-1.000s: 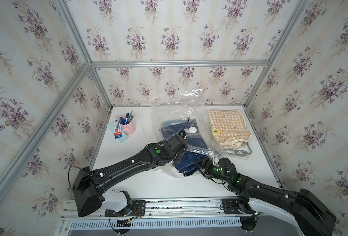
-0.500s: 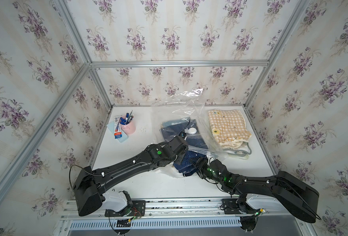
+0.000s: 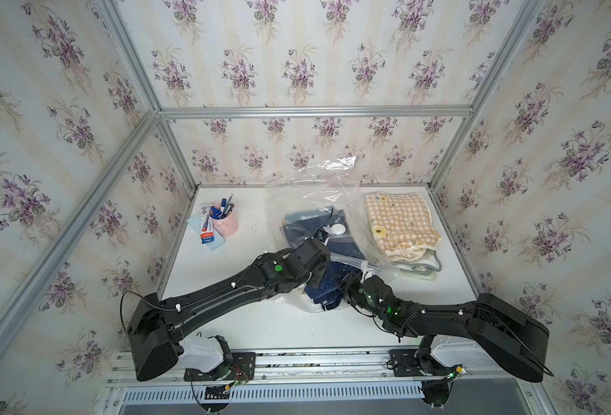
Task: Take the blanket out of the vacuum bag
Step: Take out the blanket from the vacuum bag.
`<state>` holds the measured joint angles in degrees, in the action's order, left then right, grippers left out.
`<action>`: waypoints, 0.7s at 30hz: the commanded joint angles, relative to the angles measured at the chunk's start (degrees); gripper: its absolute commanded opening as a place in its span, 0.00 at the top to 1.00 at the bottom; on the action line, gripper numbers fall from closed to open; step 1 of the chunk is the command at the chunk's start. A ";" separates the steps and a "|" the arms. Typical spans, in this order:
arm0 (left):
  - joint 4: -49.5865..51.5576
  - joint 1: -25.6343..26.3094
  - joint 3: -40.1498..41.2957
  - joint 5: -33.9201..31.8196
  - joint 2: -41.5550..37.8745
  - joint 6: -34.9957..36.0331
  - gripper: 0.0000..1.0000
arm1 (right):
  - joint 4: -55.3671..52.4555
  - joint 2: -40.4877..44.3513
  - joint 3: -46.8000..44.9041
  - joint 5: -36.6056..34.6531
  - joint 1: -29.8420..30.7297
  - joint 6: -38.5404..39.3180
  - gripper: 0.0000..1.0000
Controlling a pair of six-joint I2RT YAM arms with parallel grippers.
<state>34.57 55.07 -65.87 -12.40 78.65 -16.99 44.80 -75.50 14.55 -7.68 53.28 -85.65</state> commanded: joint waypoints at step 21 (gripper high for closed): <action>-0.85 0.03 -4.14 -1.78 1.61 -0.47 1.00 | -7.05 16.95 -1.12 0.55 5.93 2.32 1.00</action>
<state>35.66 55.11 -69.38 -13.15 79.44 -16.73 38.57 -60.66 13.91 -5.30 57.69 -83.02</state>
